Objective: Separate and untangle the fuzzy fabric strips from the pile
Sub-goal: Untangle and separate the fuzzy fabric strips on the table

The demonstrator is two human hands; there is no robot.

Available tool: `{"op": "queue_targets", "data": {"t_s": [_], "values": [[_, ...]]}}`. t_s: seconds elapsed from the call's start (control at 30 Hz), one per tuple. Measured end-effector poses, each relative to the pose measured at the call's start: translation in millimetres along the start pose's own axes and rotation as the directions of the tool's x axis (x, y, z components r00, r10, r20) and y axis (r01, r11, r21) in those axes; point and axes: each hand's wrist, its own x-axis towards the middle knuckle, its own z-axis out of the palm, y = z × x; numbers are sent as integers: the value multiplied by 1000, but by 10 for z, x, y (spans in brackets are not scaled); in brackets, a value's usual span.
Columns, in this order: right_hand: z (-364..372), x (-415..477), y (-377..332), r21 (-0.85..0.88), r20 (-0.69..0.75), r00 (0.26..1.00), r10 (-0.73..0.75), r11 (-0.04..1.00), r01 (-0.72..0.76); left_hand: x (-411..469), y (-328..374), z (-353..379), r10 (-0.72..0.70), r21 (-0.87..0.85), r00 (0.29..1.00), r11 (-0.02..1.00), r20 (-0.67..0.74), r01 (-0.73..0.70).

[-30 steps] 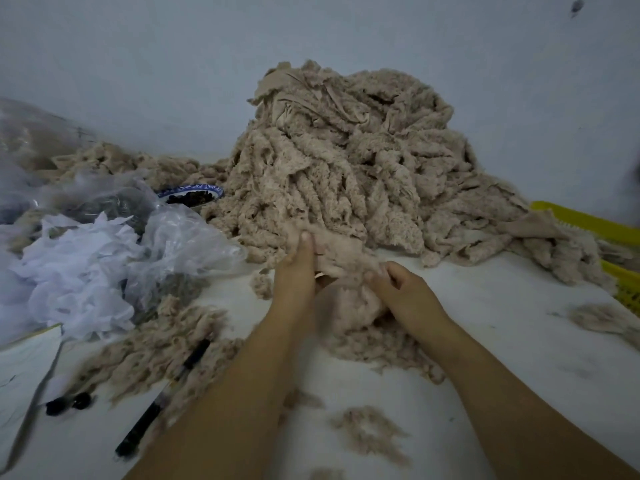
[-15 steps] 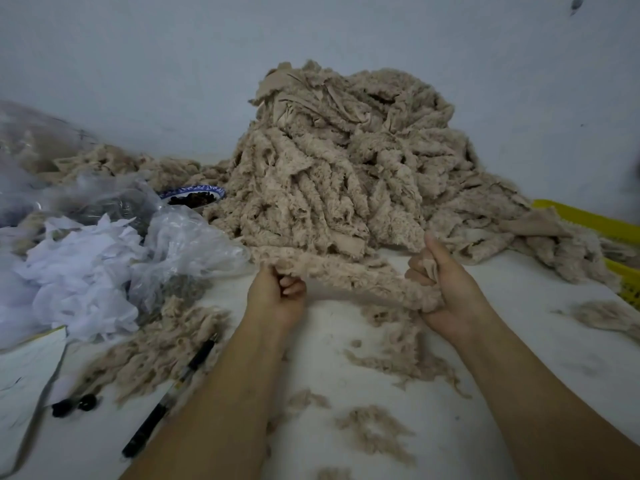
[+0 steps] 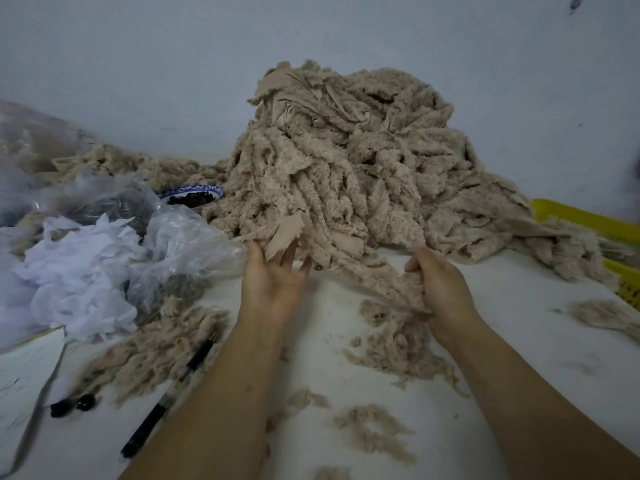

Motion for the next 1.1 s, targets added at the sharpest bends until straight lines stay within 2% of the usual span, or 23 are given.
{"op": "queue_targets", "data": {"t_s": [0.1, 0.13, 0.2, 0.23, 0.27, 0.3, 0.33, 0.37, 0.43, 0.47, 0.5, 0.53, 0.57, 0.6, 0.63, 0.7, 0.8, 0.87, 0.93, 0.97, 1.0, 1.03, 1.1], "values": [[81, -80, 11, -207, 229, 964, -132, 961, 181, -54, -33, 42, -76, -26, 993, 997, 88, 78], [95, -98, 33, -326, 332, 933, -140, 911, 253, -79, -56, 63, -100, -30, 989, 994, 110, 104], [126, -128, 90, -563, 487, 865, -118, 715, 414, -110, -89, 93, -126, -26, 982, 991, 140, 131], [137, -125, 124, -608, 530, 839, -123, 634, 478, -128, -91, 109, -134, -16, 979, 990, 155, 139], [155, -128, 139, -609, 543, 829, -138, 615, 501, -143, -87, 124, -140, 0, 977, 990, 164, 142], [167, -129, 133, -568, 523, 838, -154, 670, 477, -161, -89, 136, -143, 21, 974, 990, 178, 141], [177, -137, 106, -463, 468, 868, -166, 791, 400, -185, -107, 151, -142, 58, 970, 989, 198, 133], [171, -131, 87, -311, 404, 901, -161, 902, 301, -223, -142, 172, -145, 125, 965, 985, 220, 120], [170, -108, 46, 8, 294, 949, -111, 993, 114, -312, -275, 225, -143, 368, 963, 929, 228, 51], [174, -100, 27, 129, 283, 957, -69, 991, 33, -340, -354, 248, -129, 532, 965, 847, 227, -12], [182, -92, 27, 214, 303, 953, -23, 976, -44, -366, -424, 247, -112, 704, 961, 703, 253, -104], [186, -93, 32, 258, 348, 938, 4, 961, -99, -384, -475, 228, -113, 838, 941, 496, 320, -226], [179, -82, 47, 239, 391, 920, -4, 966, -98, -392, -513, 201, -147, 891, 905, 296, 400, -345], [173, -76, 55, 174, 402, 915, -30, 984, -44, -383, -545, 167, -199, 889, 870, 180, 451, -420], [168, -75, 61, 91, 376, 924, -61, 995, 29, -374, -566, 132, -254, 882, 845, 140, 471, -450], [139, -73, 57, -53, 243, 968, -61, 996, 76, -382, -576, 123, -307, 886, 831, 164, 463, -433], [53, -27, 28, -70, 200, 978, 60, 996, -46, -440, -533, 201, -185, 879, 877, 282, 444, -386], [-80, 57, -58, 293, 228, 971, 71, 946, -138, -444, -505, 200, -97, 871, 899, 312, 426, -379], [-277, 164, -165, 774, 139, 990, -37, 627, -85, -423, -492, 165, -90, 892, 920, 296, 382, -342], [-334, 206, -193, 869, 82, 997, -17, 490, -63, -406, -495, 141, -84, 905, 930, 277, 357, -322], [-358, 232, -168, 870, 55, 997, 45, 488, -70, -389, -495, 125, -73, 917, 939, 253, 337, -309], [-322, 214, -121, 782, 42, 994, 98, 616, -94, -369, -495, 116, -55, 924, 945, 235, 322, -301], [-124, 105, 3, 375, 45, 997, 64, 924, -76, -352, -493, 108, -11, 926, 952, 236, 307, -296]]}}
